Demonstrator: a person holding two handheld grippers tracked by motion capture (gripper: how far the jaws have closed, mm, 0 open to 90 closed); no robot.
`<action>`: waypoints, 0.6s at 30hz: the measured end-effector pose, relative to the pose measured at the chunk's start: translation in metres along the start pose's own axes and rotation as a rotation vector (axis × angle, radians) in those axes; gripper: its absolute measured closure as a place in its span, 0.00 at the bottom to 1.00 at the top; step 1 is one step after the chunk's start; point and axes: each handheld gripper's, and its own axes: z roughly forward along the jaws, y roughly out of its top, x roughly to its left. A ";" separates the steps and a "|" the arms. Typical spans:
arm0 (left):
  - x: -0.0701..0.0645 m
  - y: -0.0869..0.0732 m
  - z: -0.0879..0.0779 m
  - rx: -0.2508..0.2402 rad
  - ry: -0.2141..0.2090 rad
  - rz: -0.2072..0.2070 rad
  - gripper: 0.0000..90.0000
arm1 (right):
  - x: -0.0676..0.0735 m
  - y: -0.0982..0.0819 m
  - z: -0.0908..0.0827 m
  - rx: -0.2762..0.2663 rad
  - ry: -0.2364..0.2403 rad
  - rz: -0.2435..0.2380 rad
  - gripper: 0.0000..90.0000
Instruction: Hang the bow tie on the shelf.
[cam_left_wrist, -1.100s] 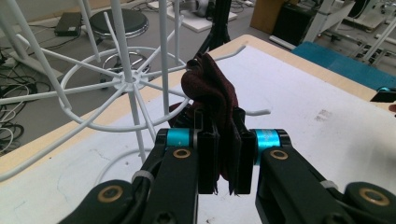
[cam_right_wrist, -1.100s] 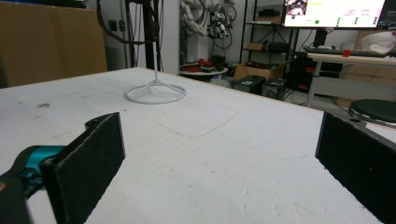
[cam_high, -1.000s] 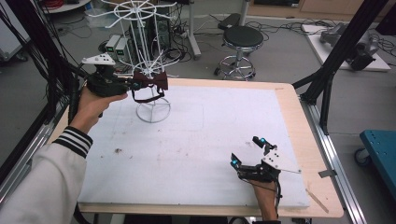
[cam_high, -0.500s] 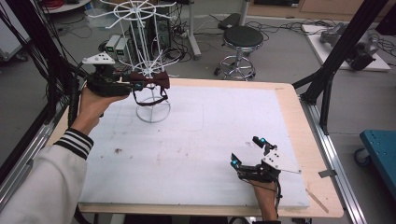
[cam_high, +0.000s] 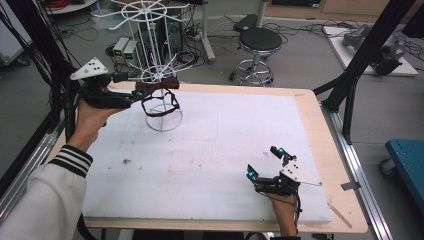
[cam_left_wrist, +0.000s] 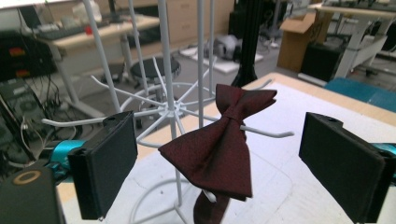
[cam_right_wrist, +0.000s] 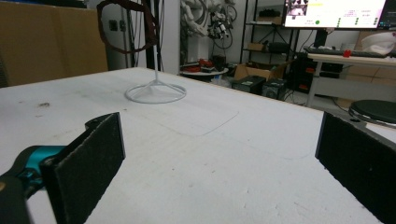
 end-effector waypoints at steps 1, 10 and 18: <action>-0.001 -0.001 -0.004 -0.016 -0.006 0.007 0.13 | 0.000 0.000 0.000 0.000 0.000 0.000 0.01; -0.022 -0.025 -0.044 -0.129 -0.008 0.133 0.12 | 0.001 -0.003 -0.002 -0.021 0.003 0.013 0.01; -0.044 -0.075 -0.073 -0.175 -0.005 0.185 0.12 | 0.002 -0.005 -0.003 -0.060 0.003 0.012 0.01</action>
